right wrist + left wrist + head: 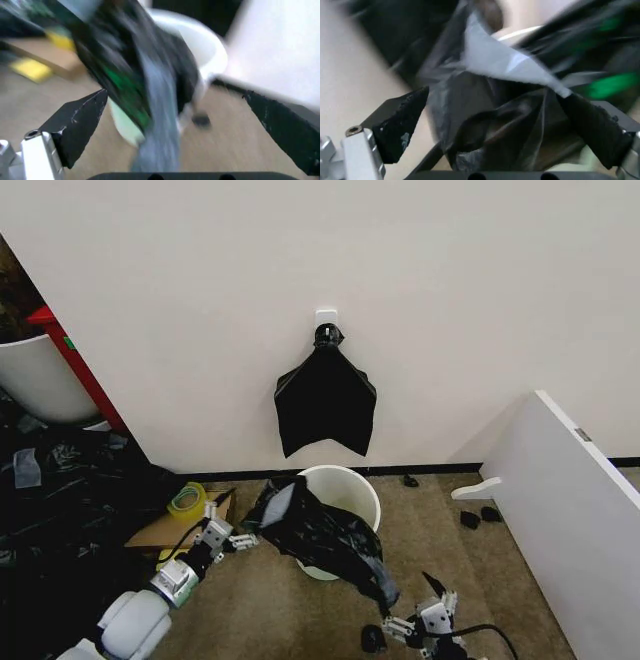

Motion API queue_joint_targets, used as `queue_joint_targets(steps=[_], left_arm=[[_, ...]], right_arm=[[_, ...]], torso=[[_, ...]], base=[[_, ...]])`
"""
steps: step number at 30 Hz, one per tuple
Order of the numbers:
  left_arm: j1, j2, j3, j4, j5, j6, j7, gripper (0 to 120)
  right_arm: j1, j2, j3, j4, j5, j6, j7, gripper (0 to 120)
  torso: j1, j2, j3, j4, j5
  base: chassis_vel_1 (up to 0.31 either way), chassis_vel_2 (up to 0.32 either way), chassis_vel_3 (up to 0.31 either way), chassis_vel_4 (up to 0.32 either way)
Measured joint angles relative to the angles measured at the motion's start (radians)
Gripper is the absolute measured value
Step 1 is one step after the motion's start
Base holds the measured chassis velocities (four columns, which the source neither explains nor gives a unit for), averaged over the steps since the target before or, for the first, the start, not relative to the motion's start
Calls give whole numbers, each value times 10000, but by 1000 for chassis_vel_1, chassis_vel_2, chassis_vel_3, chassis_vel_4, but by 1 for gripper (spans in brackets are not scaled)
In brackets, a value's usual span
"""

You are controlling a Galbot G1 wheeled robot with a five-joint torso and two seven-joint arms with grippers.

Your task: Place the garbage bag over the trash bin.

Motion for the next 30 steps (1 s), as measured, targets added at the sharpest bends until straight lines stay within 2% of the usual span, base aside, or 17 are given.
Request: queue_joint_targets(steps=[2,3,4,6,7,9,11,12,15,16,20,21,25,30], left_arm=[[-365,13,-732,383,24,-373,1961,100],[-464,8,-919,548,25,-523,2428,100],[-464,8,-919,548,25,-523,2428,100],[-695,0,-1387,1110,-124,-970,3361,100],[-785,0,-1560,1375,-429,-1114,3722,100],[-856,0,-1660,1537,-657,-1191,4006,100],[-1313,-34,-1933,2150,-1445,-1397,5283,100],[-1313,-34,-1933,2150,-1445,-1397,5283,100],[-2691,-115,-2062,3443,-2578,-1734,7557,100],[-2691,-115,-2062,3443,-2578,-1734,7557,100],[-4060,-239,-1812,4883,-3440,-1763,9546,100],[-4060,-239,-1812,4883,-3440,-1763,9546,100],[-5017,-407,-1445,6070,-3572,-1698,11277,100],[-5434,-466,-1255,6605,-3626,-1714,11511,100]], right_arm=[[205,99,123,-321,-495,723,-719,100],[269,134,125,-365,-537,815,-794,100],[269,134,125,-365,-537,815,-794,100],[521,242,123,-385,-453,911,-851,100],[694,297,129,-374,-308,917,-864,100],[798,329,145,-352,-202,917,-873,100],[1104,381,197,-211,199,867,-883,100],[1104,381,197,-211,199,867,-883,100],[1392,366,172,15,802,657,-773,100],[1392,366,172,15,802,657,-773,100],[1854,384,-3,166,1370,-127,-71,100],[1854,384,-3,166,1370,-127,-71,100],[2821,430,-145,25,2153,-948,394,100],[3569,422,-180,-295,2646,-1456,432,100]], torso=[[0,0,0,0,10],[0,0,0,-1,10],[0,0,0,-1,10],[0,0,0,-1,-2],[0,0,1,1,6],[0,0,1,3,7],[0,0,1,5,0],[0,0,1,5,0],[1,0,1,-4,3],[1,0,1,-4,3],[2,0,1,-1,3],[2,0,1,-1,3],[2,-1,2,0,3],[2,0,2,0,2]], base=[[0,0,0,0],[0,0,0,0],[0,0,0,0],[0,0,0,0],[0,0,0,0],[0,0,0,0],[0,0,0,0],[0,0,0,0],[0,0,0,0],[0,0,0,0],[0,0,0,0],[0,0,0,0],[0,0,0,0],[0,0,0,0]])
